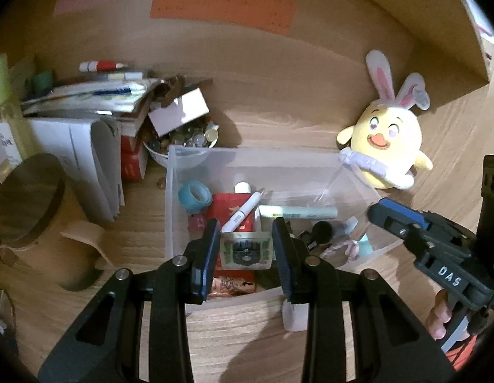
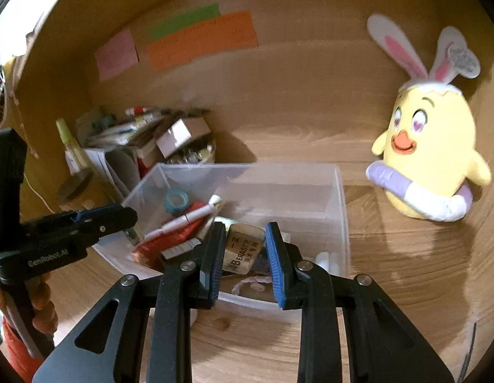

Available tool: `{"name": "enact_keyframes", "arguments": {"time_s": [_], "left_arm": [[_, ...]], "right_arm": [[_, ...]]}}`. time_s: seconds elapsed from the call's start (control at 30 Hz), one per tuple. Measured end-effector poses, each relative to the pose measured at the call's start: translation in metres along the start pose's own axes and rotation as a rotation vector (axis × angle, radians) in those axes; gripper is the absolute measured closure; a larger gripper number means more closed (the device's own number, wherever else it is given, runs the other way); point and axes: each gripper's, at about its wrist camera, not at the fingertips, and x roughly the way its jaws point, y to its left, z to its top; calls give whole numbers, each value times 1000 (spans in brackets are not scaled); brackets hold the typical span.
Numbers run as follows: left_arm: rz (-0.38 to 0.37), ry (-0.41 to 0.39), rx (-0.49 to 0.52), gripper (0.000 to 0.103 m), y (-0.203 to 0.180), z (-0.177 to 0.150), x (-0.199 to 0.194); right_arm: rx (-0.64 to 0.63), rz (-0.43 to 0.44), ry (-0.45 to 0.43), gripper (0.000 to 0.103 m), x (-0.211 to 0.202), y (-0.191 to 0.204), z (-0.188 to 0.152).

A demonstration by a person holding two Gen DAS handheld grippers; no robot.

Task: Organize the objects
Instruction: 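Carry the dotted block and clear case over the clear box, then open both tools to drop the block and case into the box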

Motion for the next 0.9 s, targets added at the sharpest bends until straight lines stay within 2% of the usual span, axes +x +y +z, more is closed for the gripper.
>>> {"name": "enact_keyframes", "arguments": {"time_s": [0.17, 0.43, 0.53, 0.63, 0.7, 0.87, 0.9], "left_arm": [[4, 24, 0, 70, 0, -1, 12], [7, 35, 8, 70, -1, -2, 21], [1, 31, 14, 69, -3, -2, 18], [6, 14, 29, 62, -7, -2, 11], [10, -2, 37, 54, -9, -3, 4], [23, -46, 63, 48, -17, -4, -17], [26, -55, 66, 42, -18, -5, -21]], "right_arm": [[-4, -5, 51, 79, 18, -5, -6], [-12, -67, 58, 79, 24, -10, -5], [-7, -79, 62, 71, 23, -13, -4], [-7, -87, 49, 66, 18, -13, -4], [-11, -87, 40, 63, 13, -12, -3], [-29, -87, 1, 56, -5, -7, -3], [-36, -87, -7, 56, -10, -5, -4]]}}
